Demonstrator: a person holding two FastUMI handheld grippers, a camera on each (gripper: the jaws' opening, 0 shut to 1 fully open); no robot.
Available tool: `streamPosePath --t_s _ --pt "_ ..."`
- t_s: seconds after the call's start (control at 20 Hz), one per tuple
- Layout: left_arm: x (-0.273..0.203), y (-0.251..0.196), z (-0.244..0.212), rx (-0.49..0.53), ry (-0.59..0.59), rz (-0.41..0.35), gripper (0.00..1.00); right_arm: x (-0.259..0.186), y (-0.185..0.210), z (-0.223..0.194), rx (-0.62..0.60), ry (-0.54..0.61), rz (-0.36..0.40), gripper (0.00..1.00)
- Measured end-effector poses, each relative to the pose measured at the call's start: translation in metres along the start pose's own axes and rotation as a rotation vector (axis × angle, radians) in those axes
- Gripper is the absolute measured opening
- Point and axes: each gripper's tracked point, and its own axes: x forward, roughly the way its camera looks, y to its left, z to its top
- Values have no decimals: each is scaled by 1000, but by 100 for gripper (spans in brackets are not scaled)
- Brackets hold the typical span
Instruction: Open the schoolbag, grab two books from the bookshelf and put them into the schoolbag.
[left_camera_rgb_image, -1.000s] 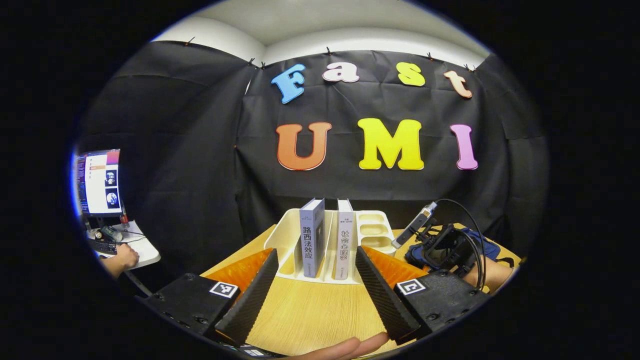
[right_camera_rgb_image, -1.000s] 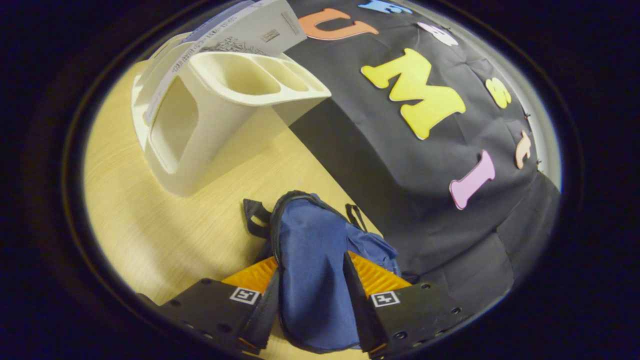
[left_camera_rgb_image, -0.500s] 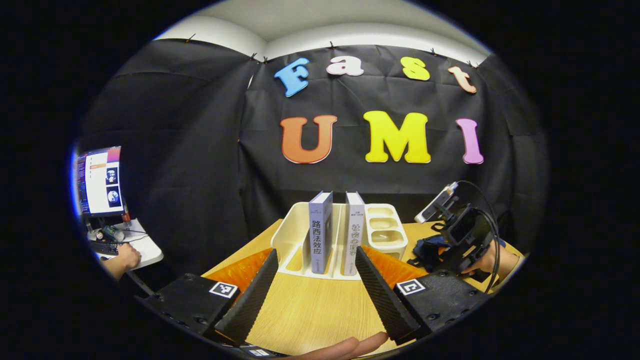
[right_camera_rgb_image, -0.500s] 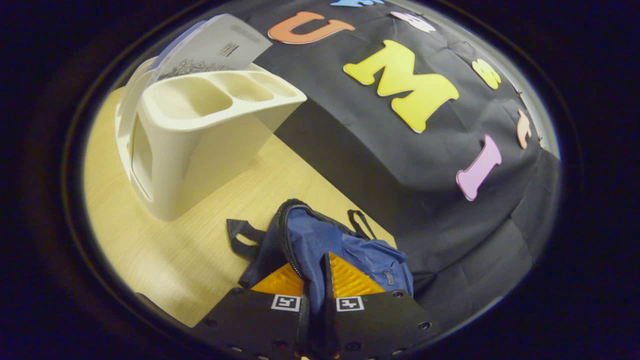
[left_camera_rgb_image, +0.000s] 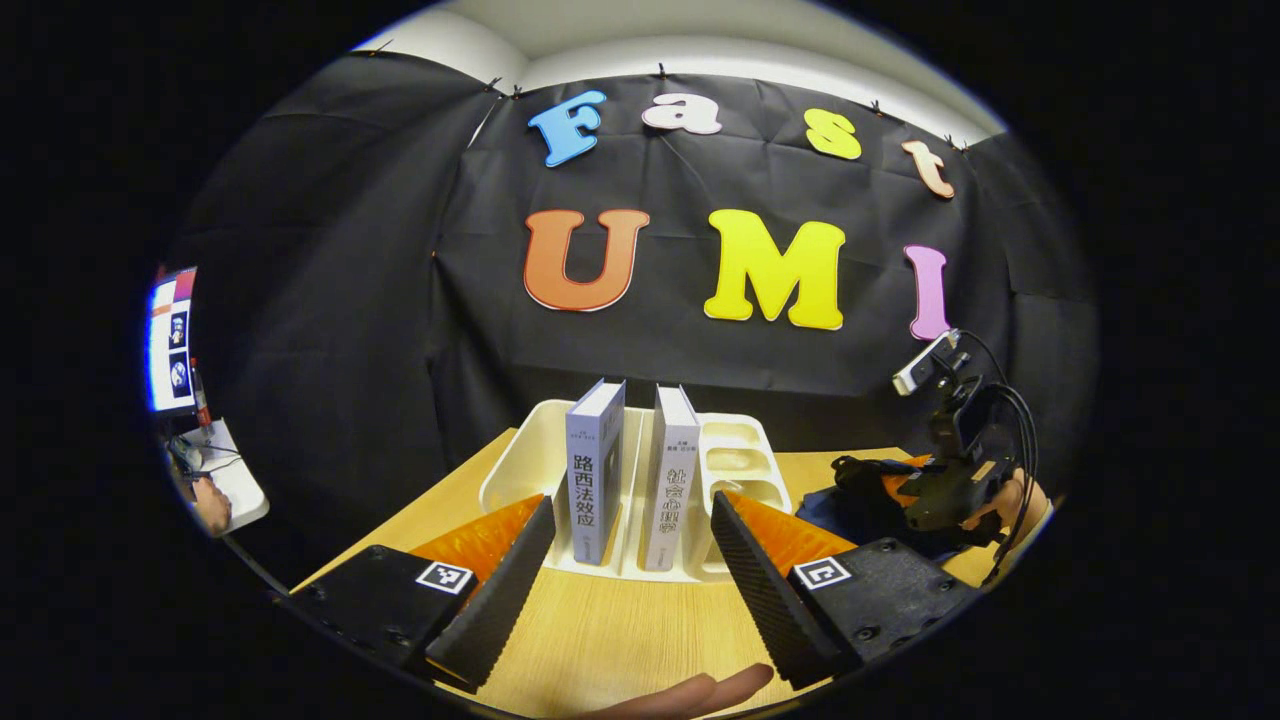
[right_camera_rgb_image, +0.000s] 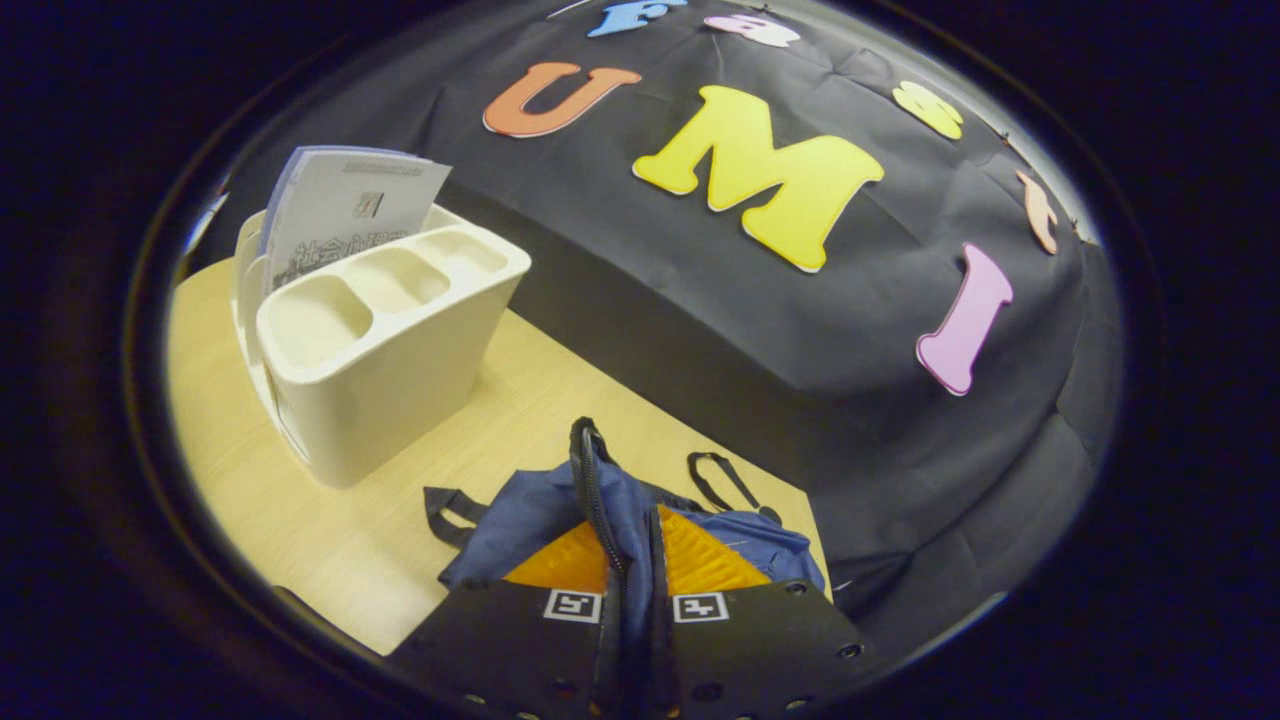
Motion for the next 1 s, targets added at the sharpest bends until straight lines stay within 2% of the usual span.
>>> streamPosePath --t_s 0.1,0.3,0.45,0.6,0.65,0.7,1.0 --pt "17 -8 11 8 7 -15 100 -1 -17 6 27 -17 22 11" --pt "51 -41 31 -13 46 -109 100 -4 -53 15 88 -47 55 11" --pt "78 -59 52 -20 68 -153 100 -7 -83 23 114 -77 55 11" --pt "110 -61 72 17 102 -132 100 -7 -103 30 154 -106 76 11" --pt "122 -63 75 29 122 -130 100 -6 -108 32 166 -117 80 8" --pt "133 -66 78 33 146 -133 100 -5 -114 32 172 -124 84 11" --pt "183 -76 81 28 290 -129 99 -5 -152 46 259 -195 87 11"
